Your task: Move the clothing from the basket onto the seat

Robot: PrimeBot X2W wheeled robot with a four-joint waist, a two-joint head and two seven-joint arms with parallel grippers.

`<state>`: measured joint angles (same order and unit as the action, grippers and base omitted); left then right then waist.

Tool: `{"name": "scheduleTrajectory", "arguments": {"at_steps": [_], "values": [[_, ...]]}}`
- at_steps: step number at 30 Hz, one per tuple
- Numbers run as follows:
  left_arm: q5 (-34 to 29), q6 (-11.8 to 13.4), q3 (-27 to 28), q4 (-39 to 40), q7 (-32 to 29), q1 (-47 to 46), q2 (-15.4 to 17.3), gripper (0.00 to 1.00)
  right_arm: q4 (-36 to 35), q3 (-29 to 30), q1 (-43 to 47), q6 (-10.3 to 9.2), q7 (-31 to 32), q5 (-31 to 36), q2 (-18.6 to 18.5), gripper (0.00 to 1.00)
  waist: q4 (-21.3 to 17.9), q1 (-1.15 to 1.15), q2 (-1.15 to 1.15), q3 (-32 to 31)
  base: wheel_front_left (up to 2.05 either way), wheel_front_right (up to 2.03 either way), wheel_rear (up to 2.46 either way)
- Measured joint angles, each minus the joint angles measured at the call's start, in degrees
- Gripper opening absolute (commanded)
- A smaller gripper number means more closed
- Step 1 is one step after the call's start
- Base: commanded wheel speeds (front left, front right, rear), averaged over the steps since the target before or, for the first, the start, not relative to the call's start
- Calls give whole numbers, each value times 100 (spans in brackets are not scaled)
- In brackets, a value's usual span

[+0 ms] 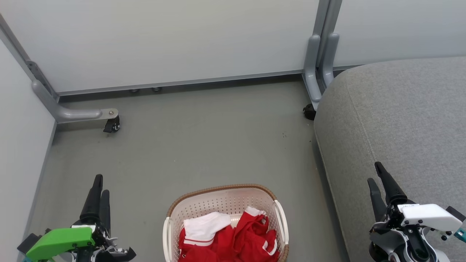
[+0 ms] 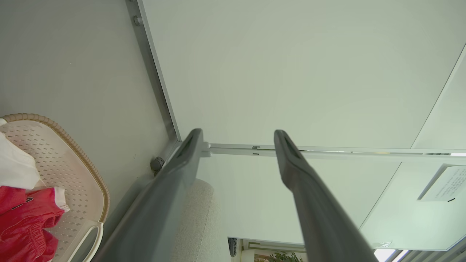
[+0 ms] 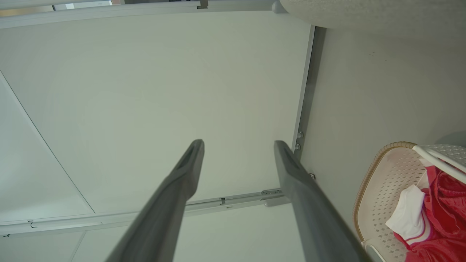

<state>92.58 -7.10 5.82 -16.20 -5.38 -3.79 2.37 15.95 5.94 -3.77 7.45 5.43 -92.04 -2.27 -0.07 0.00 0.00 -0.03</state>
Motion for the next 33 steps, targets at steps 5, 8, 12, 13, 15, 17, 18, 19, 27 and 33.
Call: {"name": "scheduleTrajectory", "arguments": {"at_steps": [5, 8, 12, 13, 15, 17, 18, 19, 27, 33], "values": [[-1, 0, -51, 93, 142, 59, 1, 100, -51, -67, 10, 0, -136, 174, -1, 100, -8, 0, 0, -26, 0, 0, 0], [-9, 0, -57, 125, 208, 100, 1, 100, -86, -86, 21, 0, -211, 307, -1, 100, -12, 0, 0, -39, 0, 0, 0], [-91, 0, -26, 152, 315, 120, 1, 100, -140, -45, 24, 0, -314, 615, -2, 100, -17, 0, 0, -54, 0, 0, 0], [-135, 0, -3, 153, 352, 123, 1, 100, -157, -18, 24, 0, -348, 725, -2, 100, -18, 0, 0, -58, 0, 0, 0], [-258, 0, 71, 148, 401, 130, 1, 100, -201, 60, 24, 0, -392, 940, -3, 100, -20, 0, 0, -65, 0, 0, 0], [-383, 0, 174, 127, 452, 134, 2, 100, -283, 131, 23, 0, -449, 1258, -7, 100, -21, 0, 0, -71, 0, 0, 0], [-445, 0, 218, 125, 475, 134, 2, 100, -322, 151, 23, 0, -465, 1417, -7, 100, -21, 0, 0, -73, 0, 0, 0], [-510, 0, 256, 134, 498, 134, 2, 100, -364, 159, 23, 0, -497, 1578, -5, 100, -22, 0, 0, -76, 0, 0, 0], [-1141, -1, 374, 341, 675, 133, 4, 100, -903, 60, 7, 0, -669, 3098, -10, 100, -26, 0, 0, -79, 0, 0, 0], [-1735, -1, 511, 719, 802, 133, 3, 100, -1301, -124, -12, 1, -803, 4156, -13, 100, -23, 0, 0, -73, 0, 0, 0]]}}
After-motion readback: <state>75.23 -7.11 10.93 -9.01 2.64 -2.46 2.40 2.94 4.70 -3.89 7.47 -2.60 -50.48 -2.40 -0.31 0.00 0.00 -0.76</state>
